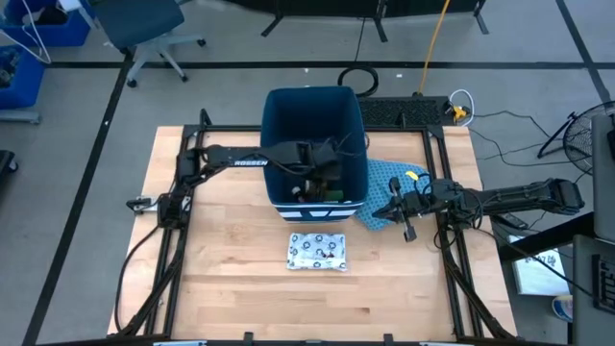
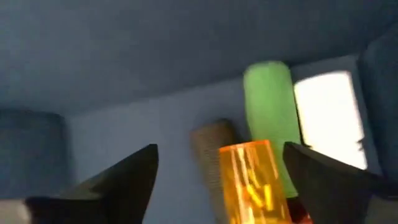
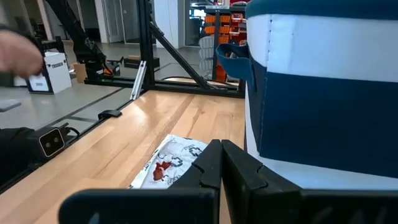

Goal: Pick & place medical supplies in basket/bin
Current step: Put the white mailer bag into the blue bin

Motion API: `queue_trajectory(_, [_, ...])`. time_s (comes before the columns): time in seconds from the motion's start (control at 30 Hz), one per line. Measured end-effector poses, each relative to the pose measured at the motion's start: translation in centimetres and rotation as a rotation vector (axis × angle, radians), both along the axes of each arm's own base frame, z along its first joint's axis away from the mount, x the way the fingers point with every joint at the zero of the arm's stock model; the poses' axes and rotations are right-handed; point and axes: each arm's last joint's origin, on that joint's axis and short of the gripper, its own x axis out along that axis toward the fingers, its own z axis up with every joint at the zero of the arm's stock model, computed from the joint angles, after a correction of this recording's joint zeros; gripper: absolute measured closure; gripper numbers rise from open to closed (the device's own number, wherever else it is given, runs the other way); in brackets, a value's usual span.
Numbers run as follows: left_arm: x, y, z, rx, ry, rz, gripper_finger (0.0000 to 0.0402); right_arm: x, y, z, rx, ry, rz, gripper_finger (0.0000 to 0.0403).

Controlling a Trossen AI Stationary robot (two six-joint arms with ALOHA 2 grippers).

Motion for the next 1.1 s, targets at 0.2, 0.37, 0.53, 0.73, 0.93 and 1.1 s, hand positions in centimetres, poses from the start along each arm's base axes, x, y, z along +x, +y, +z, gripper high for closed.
queue_trajectory(0.2, [-0.2, -2.2, 8.3, 0.026, -0.012, -0.073, 0.0022, 0.0, 0.0, 0.0, -0.006, -0.001, 0.0, 0.0403])
queue_trajectory(0.37, [-3.1, -5.1, 14.9, -0.006, -0.003, -0.144, 0.0052, 0.0, 0.0, 0.0, 0.002, 0.002, 0.0, 0.0403])
queue_trajectory(0.53, [-8.6, -8.6, 18.7, -0.01, -0.066, -0.2, 0.0165, 0.0, 0.0, -0.2, 0.012, 0.021, 0.002, 0.0403])
queue_trajectory(0.73, [-15.2, -11.4, 20.6, -0.067, -0.226, -0.209, 0.0342, 0.0, 0.0, -0.3, 0.052, 0.04, 0.001, 0.0403])
queue_trajectory(0.93, [-21.4, -12.7, 17.8, -0.171, -0.498, -0.233, 0.0385, 0.0, 0.0, -0.3, 0.075, 0.048, 0.0, 0.0403])
queue_trajectory(1.1, [-25.4, -12.8, 11.9, -0.271, -0.713, -0.243, 0.0398, 0.0, 0.0, -0.3, 0.091, 0.052, -0.002, 0.0403])
